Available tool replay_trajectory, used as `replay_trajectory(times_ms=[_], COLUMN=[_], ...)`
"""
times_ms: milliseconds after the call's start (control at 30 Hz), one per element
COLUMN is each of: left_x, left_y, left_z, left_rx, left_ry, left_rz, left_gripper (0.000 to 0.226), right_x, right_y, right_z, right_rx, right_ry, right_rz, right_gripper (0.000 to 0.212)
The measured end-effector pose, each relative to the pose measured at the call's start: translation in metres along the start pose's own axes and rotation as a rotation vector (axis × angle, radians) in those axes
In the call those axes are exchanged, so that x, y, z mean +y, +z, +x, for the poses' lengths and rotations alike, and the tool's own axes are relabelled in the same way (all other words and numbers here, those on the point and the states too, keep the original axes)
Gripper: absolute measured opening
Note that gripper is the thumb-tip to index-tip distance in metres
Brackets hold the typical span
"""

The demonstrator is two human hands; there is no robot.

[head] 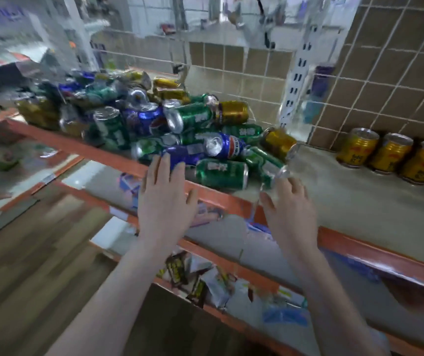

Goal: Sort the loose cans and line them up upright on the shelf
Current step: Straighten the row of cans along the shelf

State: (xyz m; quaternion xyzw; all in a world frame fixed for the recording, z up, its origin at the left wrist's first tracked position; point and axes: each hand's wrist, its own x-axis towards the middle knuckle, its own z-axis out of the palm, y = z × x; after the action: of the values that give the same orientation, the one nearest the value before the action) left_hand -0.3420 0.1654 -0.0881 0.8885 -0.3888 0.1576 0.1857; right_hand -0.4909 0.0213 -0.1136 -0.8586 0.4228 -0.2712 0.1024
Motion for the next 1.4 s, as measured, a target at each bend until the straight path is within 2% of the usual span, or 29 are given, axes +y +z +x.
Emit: replay_trajectory(times_ms=[200, 333, 633, 900, 1167, 1300, 1400], left_x=[-0.092, -0.135, -0.236, -0.331, -0.414, -0.451, -0.468], left_y=[-0.025, -0.029, -0.005, 0.003, 0.016, 0.02, 0.021], left_z=[0.014, 0.038, 0.146, 0.226, 0.285, 0.3, 0.303], left_rx=[0.005, 0.025, 0.064, 0.092, 0.087, -0.001, -0.049], left_ry=[-0.081, -0.108, -0.106, -0.152, -0.053, 0.018, 0.107], left_rz=[-0.055, -0.102, -0.119, -0.105, -0.133, -0.176, -0.202], left_gripper=[0.055, 0.051, 0.049, 0.05, 0.05, 0.051, 0.051], right_x=[-0.088, -0.127, -0.214, -0.299, -0.368, -0.396, -0.41], right_y=[0.023, 0.041, 0.107, 0.158, 0.186, 0.205, 0.213], right_z=[0.003, 0.025, 0.103, 0.171, 0.186, 0.18, 0.171], right_rx=[0.021, 0.032, 0.189, 0.197, 0.36, 0.365, 0.312], right_ry=[-0.042, -0.028, -0.068, -0.104, -0.119, -0.097, 0.013], right_rz=[-0.001, 0.029, 0.11, 0.107, 0.03, -0.056, -0.156], right_gripper=[0.042, 0.042, 0.036, 0.036, 0.037, 0.039, 0.045])
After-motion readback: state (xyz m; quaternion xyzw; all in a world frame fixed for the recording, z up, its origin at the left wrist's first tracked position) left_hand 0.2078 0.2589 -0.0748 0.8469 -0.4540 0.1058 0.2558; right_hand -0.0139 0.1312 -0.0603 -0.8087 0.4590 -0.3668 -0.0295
